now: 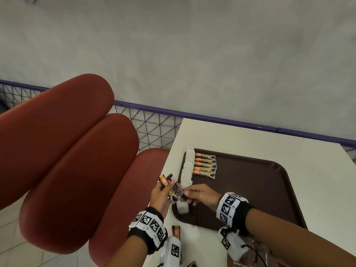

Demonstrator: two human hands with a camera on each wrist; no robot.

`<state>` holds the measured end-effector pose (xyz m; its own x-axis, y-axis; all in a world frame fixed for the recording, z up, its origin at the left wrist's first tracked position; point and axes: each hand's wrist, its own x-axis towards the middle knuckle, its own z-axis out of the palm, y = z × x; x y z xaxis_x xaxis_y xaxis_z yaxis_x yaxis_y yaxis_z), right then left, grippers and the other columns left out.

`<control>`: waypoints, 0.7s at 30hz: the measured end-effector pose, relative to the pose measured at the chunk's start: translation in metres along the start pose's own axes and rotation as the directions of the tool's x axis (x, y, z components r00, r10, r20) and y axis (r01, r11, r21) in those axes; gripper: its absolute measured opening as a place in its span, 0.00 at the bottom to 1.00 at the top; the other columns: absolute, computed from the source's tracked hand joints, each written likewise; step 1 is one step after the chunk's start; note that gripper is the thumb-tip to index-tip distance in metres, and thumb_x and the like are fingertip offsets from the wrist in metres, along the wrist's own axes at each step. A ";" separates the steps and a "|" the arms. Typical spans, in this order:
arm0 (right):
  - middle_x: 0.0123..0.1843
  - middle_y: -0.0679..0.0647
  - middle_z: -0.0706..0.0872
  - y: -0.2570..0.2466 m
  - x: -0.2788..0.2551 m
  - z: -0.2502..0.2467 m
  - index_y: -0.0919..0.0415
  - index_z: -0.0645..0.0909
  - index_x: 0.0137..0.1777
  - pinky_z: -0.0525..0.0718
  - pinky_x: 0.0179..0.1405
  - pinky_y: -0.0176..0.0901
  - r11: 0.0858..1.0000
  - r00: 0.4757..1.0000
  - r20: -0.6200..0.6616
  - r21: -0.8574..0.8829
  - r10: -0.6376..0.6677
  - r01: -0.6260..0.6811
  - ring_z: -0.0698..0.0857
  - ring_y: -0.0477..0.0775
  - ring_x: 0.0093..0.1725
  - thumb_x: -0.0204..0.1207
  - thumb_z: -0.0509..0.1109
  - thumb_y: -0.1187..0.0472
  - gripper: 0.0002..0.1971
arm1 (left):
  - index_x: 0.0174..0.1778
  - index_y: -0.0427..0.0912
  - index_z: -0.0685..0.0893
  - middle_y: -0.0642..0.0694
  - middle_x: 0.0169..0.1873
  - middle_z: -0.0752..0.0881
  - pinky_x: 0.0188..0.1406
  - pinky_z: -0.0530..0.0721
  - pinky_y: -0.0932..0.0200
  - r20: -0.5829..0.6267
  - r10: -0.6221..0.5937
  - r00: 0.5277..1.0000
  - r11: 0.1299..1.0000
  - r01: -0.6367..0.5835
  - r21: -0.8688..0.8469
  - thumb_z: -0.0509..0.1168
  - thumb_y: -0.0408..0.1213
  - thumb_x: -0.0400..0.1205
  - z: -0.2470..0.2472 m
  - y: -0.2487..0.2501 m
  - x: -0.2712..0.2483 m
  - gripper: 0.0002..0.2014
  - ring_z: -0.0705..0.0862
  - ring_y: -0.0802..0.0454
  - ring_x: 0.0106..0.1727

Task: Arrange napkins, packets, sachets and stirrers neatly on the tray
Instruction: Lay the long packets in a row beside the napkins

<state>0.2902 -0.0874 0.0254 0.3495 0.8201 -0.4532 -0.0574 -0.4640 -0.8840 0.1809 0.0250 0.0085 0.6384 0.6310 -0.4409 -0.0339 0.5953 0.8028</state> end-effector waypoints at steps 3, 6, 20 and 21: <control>0.44 0.56 0.86 0.002 -0.004 0.004 0.64 0.79 0.56 0.80 0.30 0.28 0.985 0.999 0.036 0.170 0.003 -0.009 0.84 0.45 0.38 0.82 0.60 0.69 0.08 | 0.54 0.33 0.81 0.28 0.50 0.83 0.59 0.79 0.37 -0.009 0.000 1.000 1.000 0.000 -0.013 0.63 0.27 0.82 0.001 -0.001 0.000 0.06 0.82 0.36 0.52; 0.43 0.57 0.87 0.001 -0.006 0.002 0.61 0.79 0.50 0.80 0.30 0.28 0.976 1.000 0.018 0.219 -0.001 -0.003 0.85 0.44 0.35 0.81 0.61 0.70 0.07 | 0.49 0.34 0.82 0.34 0.42 0.84 0.45 0.84 0.48 -0.011 0.019 1.000 1.000 -0.019 0.017 0.63 0.27 0.82 0.003 -0.002 0.000 0.04 0.84 0.43 0.42; 0.46 0.48 0.81 0.016 -0.009 -0.023 0.53 0.80 0.52 0.75 0.46 0.33 0.916 0.928 -0.284 -0.382 -0.241 0.121 0.74 0.46 0.43 0.69 0.75 0.69 0.15 | 0.46 0.33 0.82 0.36 0.42 0.84 0.30 0.87 0.65 -0.058 -0.024 0.998 0.998 0.027 0.055 0.63 0.27 0.82 0.004 -0.004 -0.001 0.03 0.83 0.47 0.39; 0.47 0.49 0.81 0.015 -0.009 -0.024 0.55 0.81 0.53 0.75 0.46 0.33 0.912 0.921 -0.297 -0.390 -0.251 0.122 0.74 0.46 0.43 0.69 0.75 0.69 0.15 | 0.47 0.33 0.82 0.35 0.43 0.84 0.29 0.86 0.66 -0.055 -0.011 0.998 0.996 0.016 0.086 0.62 0.25 0.82 0.004 -0.005 -0.001 0.04 0.83 0.47 0.39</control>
<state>0.3081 -0.1102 0.0188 0.6143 0.7723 -0.1617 0.3554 -0.4539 -0.8171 0.1837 0.0189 0.0065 0.5958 0.6506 -0.4709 0.0420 0.5603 0.8272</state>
